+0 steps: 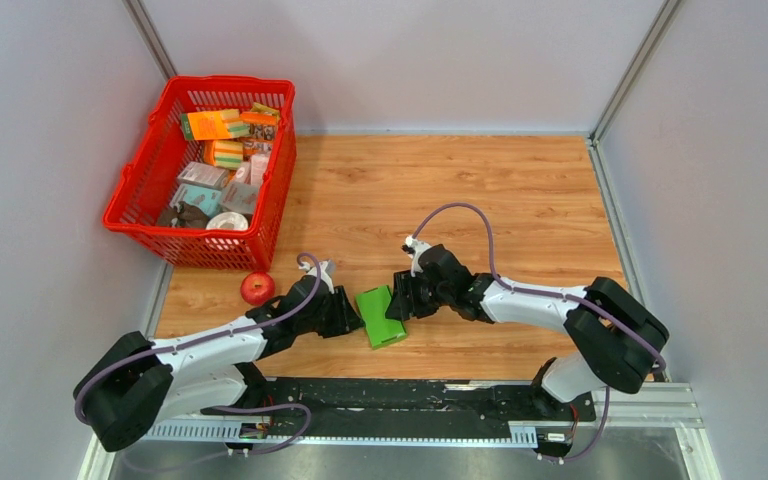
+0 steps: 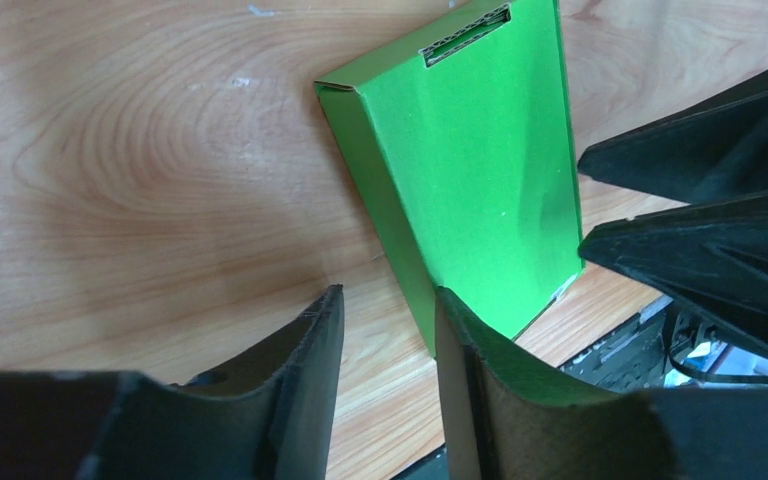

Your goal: Fold the paper box

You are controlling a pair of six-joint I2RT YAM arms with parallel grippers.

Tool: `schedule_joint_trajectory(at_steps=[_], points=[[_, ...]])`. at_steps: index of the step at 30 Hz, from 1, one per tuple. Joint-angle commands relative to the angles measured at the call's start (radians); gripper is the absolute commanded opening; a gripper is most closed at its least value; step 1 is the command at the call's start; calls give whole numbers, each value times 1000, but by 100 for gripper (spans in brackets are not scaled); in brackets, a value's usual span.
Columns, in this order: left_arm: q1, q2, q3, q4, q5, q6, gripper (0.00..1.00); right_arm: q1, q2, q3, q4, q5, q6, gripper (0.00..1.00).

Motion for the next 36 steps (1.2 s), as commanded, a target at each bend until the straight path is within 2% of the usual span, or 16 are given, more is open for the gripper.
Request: schedule_joint_trajectory(at_steps=[1, 3, 4, 6, 17, 19, 20, 21, 26, 27, 36], points=[[6, -11, -42, 9, -41, -6, 38, -25, 18, -15, 88, -61, 18, 53], [7, -14, -41, -22, -47, 2, 36, -33, 29, -22, 114, -80, 29, 54], [7, -14, -38, -30, -55, 7, 29, -42, 33, -23, 121, -95, 35, 54], [7, -10, -39, -70, -58, 10, 21, -44, 53, -19, 130, -104, 42, 54], [7, -43, -92, -88, -67, 2, 19, -69, 95, -22, 216, -184, 79, 61], [7, -75, -84, -97, -55, 14, 23, -78, 95, -22, 208, -167, 82, 60], [7, -95, -79, -100, -50, 23, 27, -84, 73, -28, 199, -157, 87, 60], [7, -143, -76, -113, -47, 25, 38, -91, 61, -34, 193, -152, 87, 61], [30, -235, -24, -148, 10, 22, 52, -122, 16, -54, 132, -137, 41, 62], [35, -240, -19, -139, 13, 17, 60, -124, 13, -55, 128, -138, 32, 62], [78, -37, 34, -1, 70, 25, 61, -124, 13, -66, 164, -156, 42, 62]])
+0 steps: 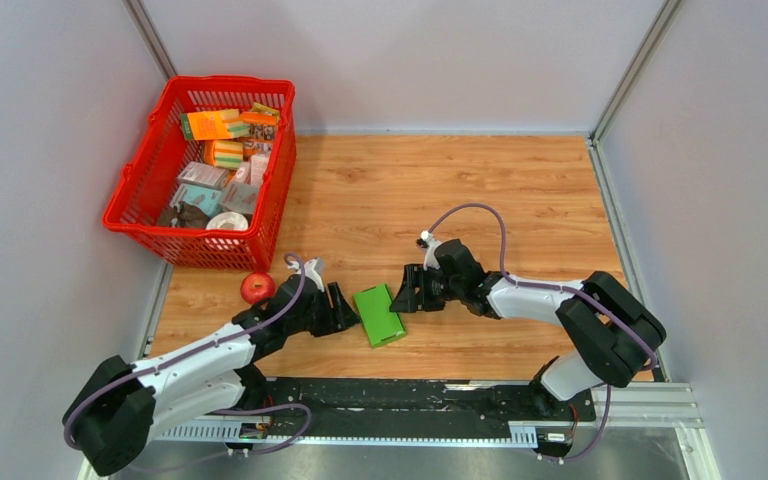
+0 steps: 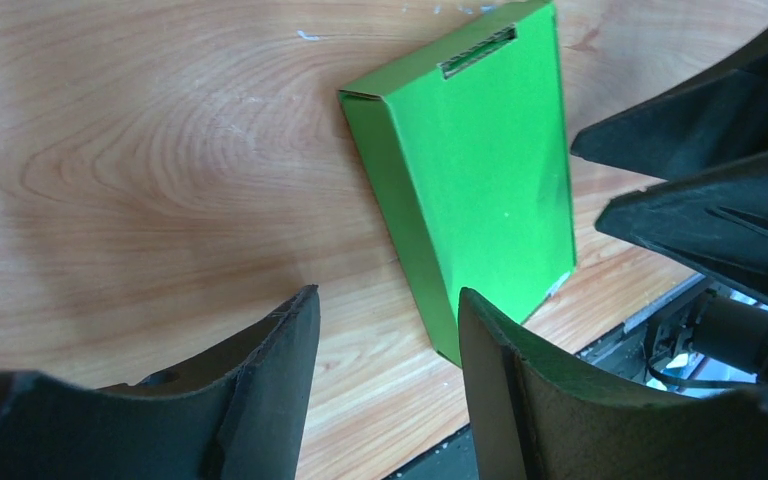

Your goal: Fold the paper box

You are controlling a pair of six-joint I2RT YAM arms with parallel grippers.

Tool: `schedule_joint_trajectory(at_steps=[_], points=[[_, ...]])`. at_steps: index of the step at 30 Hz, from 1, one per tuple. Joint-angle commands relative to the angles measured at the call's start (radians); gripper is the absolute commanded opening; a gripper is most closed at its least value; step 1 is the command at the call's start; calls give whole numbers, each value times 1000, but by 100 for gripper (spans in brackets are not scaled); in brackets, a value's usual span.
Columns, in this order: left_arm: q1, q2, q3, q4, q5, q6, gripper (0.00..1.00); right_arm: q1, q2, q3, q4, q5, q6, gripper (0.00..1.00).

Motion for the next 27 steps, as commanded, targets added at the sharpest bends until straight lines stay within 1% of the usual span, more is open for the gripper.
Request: schedule_joint_trajectory(at_steps=[1, 8, 10, 14, 16, 17, 19, 21, 22, 26, 27], points=[[14, 83, 43, 87, 37, 20, 61, 0, -9, 2, 36, -16, -9, 62], [22, 133, 2, 129, 16, 20, 56, 0, 54, 6, 86, -48, -6, 62], [23, 129, -9, 126, 13, 15, 52, 0, 68, 11, 93, -59, -5, 62], [23, 111, -24, 69, -9, 18, 40, -2, 80, 17, 97, -54, -6, 63], [22, 116, -19, 57, -15, 30, 37, 0, 85, 25, 91, -54, -11, 63], [23, 126, -10, 26, -16, 33, 33, 0, 85, 26, 91, -54, -9, 63], [23, 134, -9, 26, -17, 37, 30, 0, 86, 29, 93, -59, -9, 64], [23, 139, -12, 26, -24, 35, 21, 0, 89, 29, 105, -66, -6, 65], [22, 140, -15, 26, -24, 35, 20, 0, 96, 29, 114, -82, 0, 66], [22, 148, -21, 29, -27, 37, 18, 0, 129, 31, 183, -134, 35, 66], [22, 149, -21, 29, -29, 37, 18, 0, 138, 29, 200, -148, 44, 65]])
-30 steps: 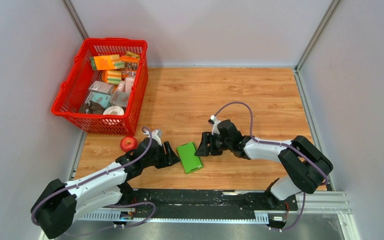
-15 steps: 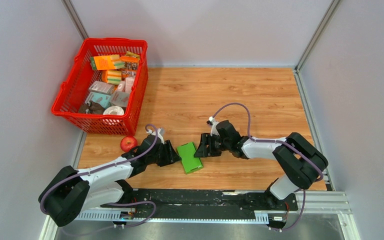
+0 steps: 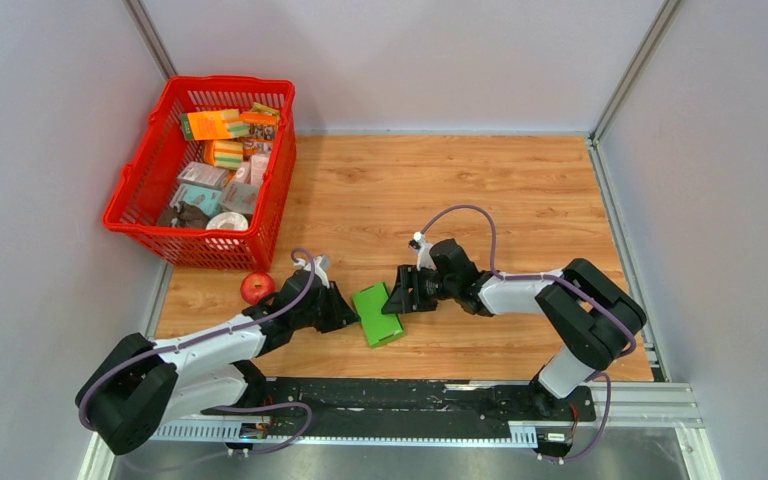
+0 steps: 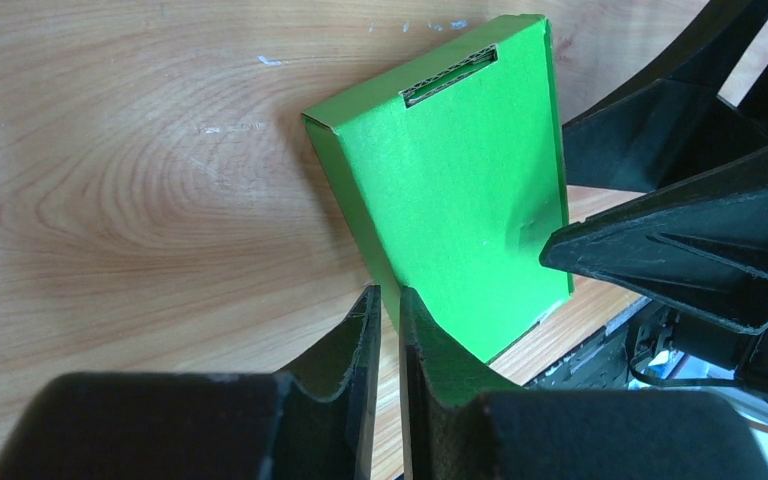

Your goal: Fold the paper box

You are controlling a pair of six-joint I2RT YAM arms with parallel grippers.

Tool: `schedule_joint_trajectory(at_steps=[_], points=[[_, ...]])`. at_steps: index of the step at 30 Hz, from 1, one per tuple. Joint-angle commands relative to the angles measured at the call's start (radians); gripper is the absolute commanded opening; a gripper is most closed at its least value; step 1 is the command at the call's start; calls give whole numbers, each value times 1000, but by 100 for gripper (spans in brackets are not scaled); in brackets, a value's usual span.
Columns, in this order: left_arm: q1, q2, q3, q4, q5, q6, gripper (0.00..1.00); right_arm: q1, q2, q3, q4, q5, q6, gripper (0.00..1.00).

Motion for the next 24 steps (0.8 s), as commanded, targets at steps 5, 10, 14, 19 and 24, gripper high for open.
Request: schedule_joint_trajectory(at_steps=[5, 10, 14, 19, 24], points=[[5, 40, -28, -83, -62, 40, 17, 0, 94, 14, 202, -120, 105, 62], [5, 48, -42, -73, -62, 35, 15, -2, 119, -6, 323, -166, 165, 53], [5, 42, -49, -71, -62, 37, 14, 1, 116, -8, 348, -178, 182, 43], [5, -32, -33, -100, -57, 68, 18, 1, 78, -5, 319, -178, 186, 32], [3, -220, 44, -318, -118, 161, 34, 3, -11, 40, 134, -105, 113, 23]])
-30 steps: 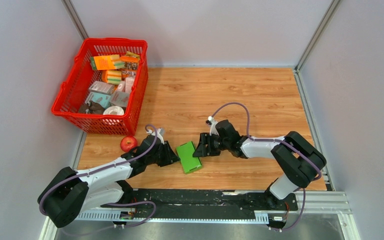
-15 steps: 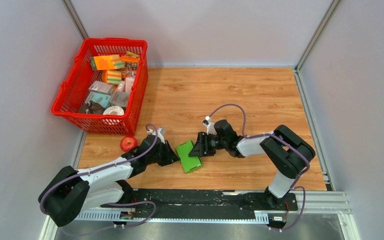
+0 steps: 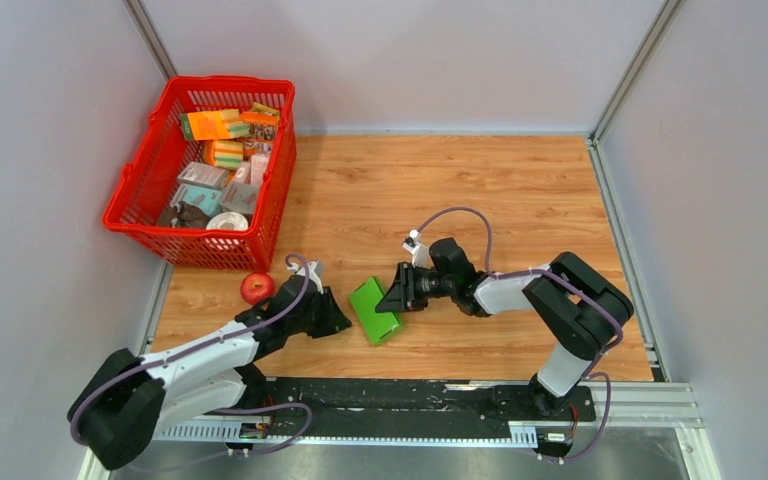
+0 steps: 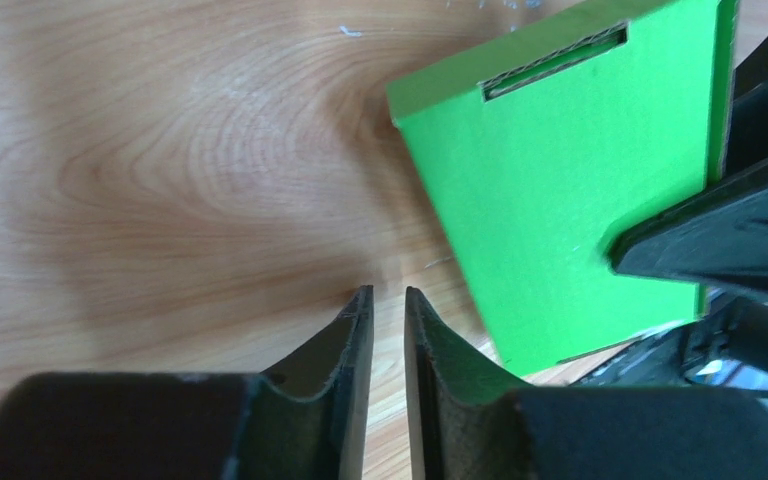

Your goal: Fold the paper box

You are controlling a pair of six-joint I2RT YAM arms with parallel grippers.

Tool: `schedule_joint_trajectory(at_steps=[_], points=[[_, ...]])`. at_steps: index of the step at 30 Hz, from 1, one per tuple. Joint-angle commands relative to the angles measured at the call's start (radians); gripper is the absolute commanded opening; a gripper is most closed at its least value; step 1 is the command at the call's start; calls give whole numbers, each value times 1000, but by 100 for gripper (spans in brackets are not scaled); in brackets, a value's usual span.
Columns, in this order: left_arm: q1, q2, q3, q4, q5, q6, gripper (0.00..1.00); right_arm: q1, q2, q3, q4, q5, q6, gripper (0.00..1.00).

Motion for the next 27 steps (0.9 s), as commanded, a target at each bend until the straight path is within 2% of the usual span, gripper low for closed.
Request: schedule_joint_trajectory(at_steps=[1, 5, 6, 7, 8, 9, 11, 12, 16, 18, 21, 23, 27], points=[[2, -206, 97, -283, -82, 124, 34, 5, -110, 62, -247, 90, -93, 23], [0, -348, 159, -429, -127, 179, 37, 5, -225, 164, -585, 321, -262, 22], [2, -366, 168, -449, -131, 195, 38, 5, -233, 190, -651, 442, -288, 22], [2, -385, 184, -470, -128, 202, 38, 5, -233, 257, -784, 511, -311, 22], [0, -388, 190, -475, -121, 206, 38, 5, -233, 287, -845, 580, -337, 22], [2, -391, 193, -477, -102, 215, 38, 2, -227, 321, -897, 739, -379, 22], [2, -393, 187, -452, -56, 215, 38, 3, -212, 402, -1030, 884, -417, 22], [2, -390, 176, -442, -42, 213, 38, 3, -178, 433, -1076, 1052, -439, 22], [0, -391, 153, -377, 13, 207, 37, -38, -42, 600, -1297, 1394, -466, 23], [2, -390, 159, -369, 28, 218, 37, -84, 15, 704, -1351, 1573, -480, 23], [2, -388, 174, -374, 39, 244, 37, -173, 144, 842, -1365, 1760, -560, 25], [0, -387, 182, -379, 45, 256, 37, -231, 265, 926, -1332, 1810, -649, 27], [2, -385, 216, -406, 73, 278, 37, -384, 457, 1199, -1256, 1848, -820, 25]])
